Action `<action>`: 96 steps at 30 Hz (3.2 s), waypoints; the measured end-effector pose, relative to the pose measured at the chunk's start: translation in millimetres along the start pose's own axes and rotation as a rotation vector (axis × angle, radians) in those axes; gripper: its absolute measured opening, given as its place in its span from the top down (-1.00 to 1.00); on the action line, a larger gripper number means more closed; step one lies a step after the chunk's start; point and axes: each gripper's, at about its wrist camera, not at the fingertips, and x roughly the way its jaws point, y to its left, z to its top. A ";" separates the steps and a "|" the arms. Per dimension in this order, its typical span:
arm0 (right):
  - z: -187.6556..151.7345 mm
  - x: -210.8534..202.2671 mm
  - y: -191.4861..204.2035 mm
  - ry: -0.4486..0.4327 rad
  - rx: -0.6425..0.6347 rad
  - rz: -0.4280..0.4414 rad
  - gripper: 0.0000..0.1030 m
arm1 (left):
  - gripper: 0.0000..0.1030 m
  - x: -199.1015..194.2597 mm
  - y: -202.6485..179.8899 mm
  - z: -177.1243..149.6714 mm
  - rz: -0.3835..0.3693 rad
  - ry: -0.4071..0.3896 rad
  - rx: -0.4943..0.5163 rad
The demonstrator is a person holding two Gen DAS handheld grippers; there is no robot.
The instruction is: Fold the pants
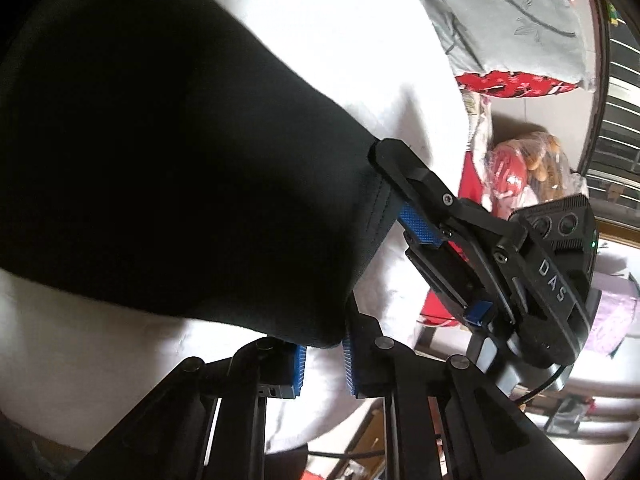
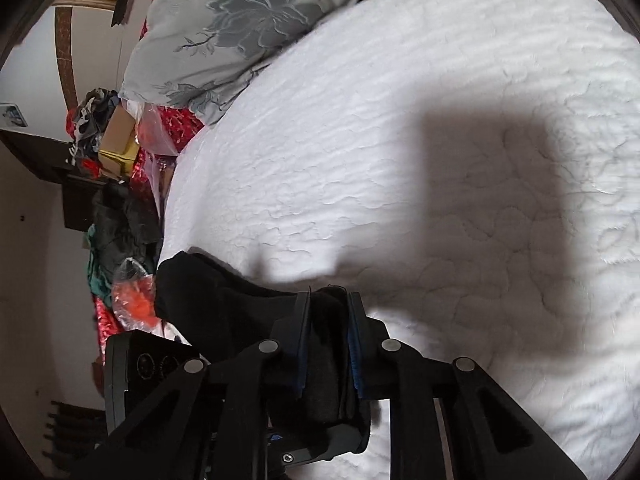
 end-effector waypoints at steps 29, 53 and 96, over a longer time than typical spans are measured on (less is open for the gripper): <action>-39.8 162.5 207.2 0.095 -0.044 0.074 0.81 | 0.73 -233.0 184.5 45.0 -0.086 -0.218 -0.213; -137.6 96.9 105.6 -0.045 0.451 0.356 0.07 | -0.60 -248.3 124.0 64.0 0.231 -0.220 0.094; -107.8 104.6 155.4 -0.170 0.167 0.246 0.56 | -0.13 -269.7 129.0 73.9 0.340 -0.369 0.326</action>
